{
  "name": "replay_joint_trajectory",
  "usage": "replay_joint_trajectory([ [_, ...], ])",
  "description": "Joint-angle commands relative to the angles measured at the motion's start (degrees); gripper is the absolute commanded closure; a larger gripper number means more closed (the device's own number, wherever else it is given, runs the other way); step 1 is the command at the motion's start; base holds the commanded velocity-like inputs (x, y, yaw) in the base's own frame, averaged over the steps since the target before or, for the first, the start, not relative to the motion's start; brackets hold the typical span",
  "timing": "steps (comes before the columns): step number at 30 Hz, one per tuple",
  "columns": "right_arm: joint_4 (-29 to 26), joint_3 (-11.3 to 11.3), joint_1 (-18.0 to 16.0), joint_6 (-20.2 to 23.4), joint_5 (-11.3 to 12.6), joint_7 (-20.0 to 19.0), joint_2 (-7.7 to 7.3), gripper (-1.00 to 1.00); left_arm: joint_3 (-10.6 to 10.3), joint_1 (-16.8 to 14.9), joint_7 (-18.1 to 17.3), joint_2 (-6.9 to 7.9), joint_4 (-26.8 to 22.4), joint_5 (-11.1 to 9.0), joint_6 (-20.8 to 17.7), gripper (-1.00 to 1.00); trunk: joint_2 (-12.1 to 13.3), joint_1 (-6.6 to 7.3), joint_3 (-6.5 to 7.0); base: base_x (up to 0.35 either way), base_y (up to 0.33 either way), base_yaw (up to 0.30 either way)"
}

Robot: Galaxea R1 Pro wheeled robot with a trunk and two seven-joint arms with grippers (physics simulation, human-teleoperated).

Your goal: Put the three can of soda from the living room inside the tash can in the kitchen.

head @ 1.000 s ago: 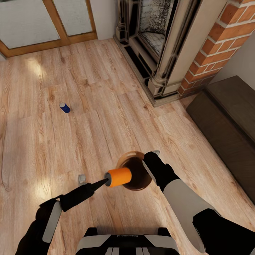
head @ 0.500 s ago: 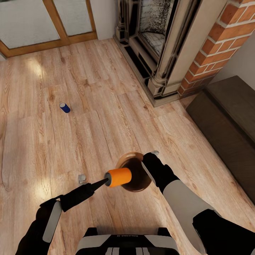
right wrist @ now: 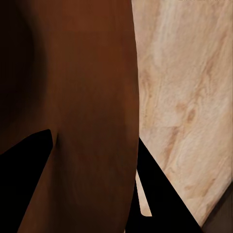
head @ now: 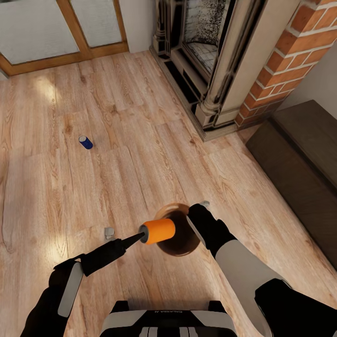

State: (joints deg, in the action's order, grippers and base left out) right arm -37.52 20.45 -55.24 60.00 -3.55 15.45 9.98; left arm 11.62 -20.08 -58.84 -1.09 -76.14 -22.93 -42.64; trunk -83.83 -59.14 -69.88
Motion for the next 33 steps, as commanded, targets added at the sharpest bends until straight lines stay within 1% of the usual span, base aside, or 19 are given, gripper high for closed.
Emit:
replay_joint_trajectory([
  [1,0.0,0.1,0.0,0.0,0.8,0.0,0.02,1.0,0.0,0.0,0.1,-0.03,0.0,0.0,0.0,1.0,0.0,0.0,0.0,0.0,0.0,0.0],
  [5,-0.1,0.3,0.2,0.0,0.8,-0.1,0.02,1.0,0.0,-0.1,0.3,-0.17,0.0,0.1,0.0,1.0,0.0,0.0,0.0,0.0,0.0,0.0],
  [10,-0.3,0.6,0.2,0.0,0.8,-0.1,0.02,1.0,0.0,-0.1,2.3,-0.38,0.1,0.2,0.2,1.0,0.0,0.0,0.0,0.0,0.0,0.0],
  [15,-0.4,1.1,0.2,0.0,0.8,-0.2,0.02,1.0,0.0,-0.1,3.5,-0.55,0.1,0.2,0.4,1.0,0.0,0.0,0.0,0.0,0.0,0.0],
  [20,-0.6,1.9,0.2,0.0,0.9,-0.2,0.02,1.0,-0.1,-0.1,4.9,-1.78,0.3,0.3,0.6,1.0,0.0,0.0,0.0,0.0,0.0,0.0],
  [25,-0.7,2.2,0.3,0.0,0.9,-0.2,0.02,1.0,-0.5,-0.1,6.3,-2.42,0.4,0.3,0.7,1.0,0.0,0.0,0.0,0.0,0.0,0.0],
  [31,-0.6,2.3,0.3,0.0,0.9,-0.2,0.02,1.0,-1.1,-0.1,6.8,-2.85,0.4,0.3,0.7,1.0,0.0,0.0,0.0,0.003,0.0,0.0],
  [32,-0.6,2.3,0.3,0.0,0.9,-0.2,0.02,1.0,-1.2,-0.1,6.8,-2.89,0.4,0.3,0.8,-1.0,0.0,0.0,0.0,0.037,0.0,0.0],
  [33,-0.6,2.3,0.3,0.0,0.9,-0.2,0.02,1.0,-1.2,-0.1,6.8,-2.93,0.4,0.3,0.9,-1.0,0.0,0.0,0.0,0.076,0.0,0.0],
])
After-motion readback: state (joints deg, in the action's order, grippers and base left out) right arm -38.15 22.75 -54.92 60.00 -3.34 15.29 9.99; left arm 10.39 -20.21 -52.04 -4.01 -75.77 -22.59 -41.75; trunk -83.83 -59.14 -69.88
